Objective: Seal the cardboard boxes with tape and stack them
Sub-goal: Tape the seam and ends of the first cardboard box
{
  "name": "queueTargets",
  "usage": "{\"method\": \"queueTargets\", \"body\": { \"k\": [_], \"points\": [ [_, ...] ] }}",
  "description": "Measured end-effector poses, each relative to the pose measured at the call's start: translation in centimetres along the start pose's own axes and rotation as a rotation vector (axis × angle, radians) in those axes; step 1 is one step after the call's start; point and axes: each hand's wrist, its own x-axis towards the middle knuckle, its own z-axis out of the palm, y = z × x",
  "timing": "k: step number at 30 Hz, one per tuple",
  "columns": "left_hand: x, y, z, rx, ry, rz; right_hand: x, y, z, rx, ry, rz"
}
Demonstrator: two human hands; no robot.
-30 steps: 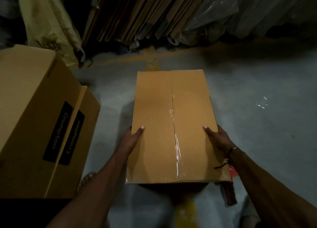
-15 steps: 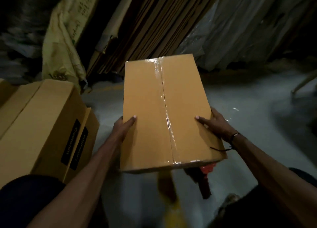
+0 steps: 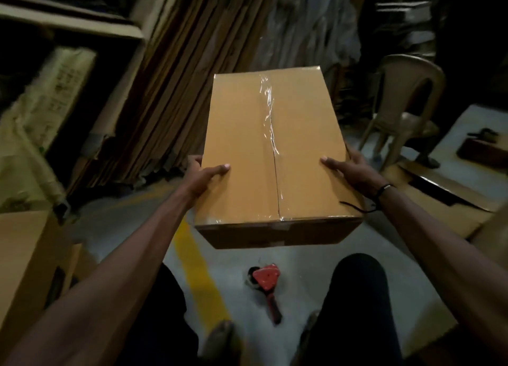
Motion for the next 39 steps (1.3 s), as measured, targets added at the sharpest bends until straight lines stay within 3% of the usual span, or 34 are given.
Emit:
{"method": "queueTargets", "body": {
  "k": [8, 18, 26, 34, 39],
  "points": [
    [5.4, 3.1, 13.2, 0.070, -0.358, 0.018, -4.4, 3.4, -9.9, 0.046, 0.312, 0.107],
    [11.9, -3.7, 34.0, 0.247, -0.772, -0.032, -4.1, 21.5, -18.1, 0.088, 0.660, 0.363],
    [17.6, -13.6, 45.0, 0.339, -0.899, -0.050, -0.8, 35.2, -17.7, 0.095, 0.768, 0.560],
    [19.1, -27.3, 51.1, 0.323, -0.986, -0.065, -0.3, 47.9, -16.3, 0.111, 0.818, 0.777],
    [18.6, -32.2, 54.3, 0.329, -1.047, -0.031, -1.0, 52.8, -15.1, 0.069, 0.898, 0.831]
  ]
}}
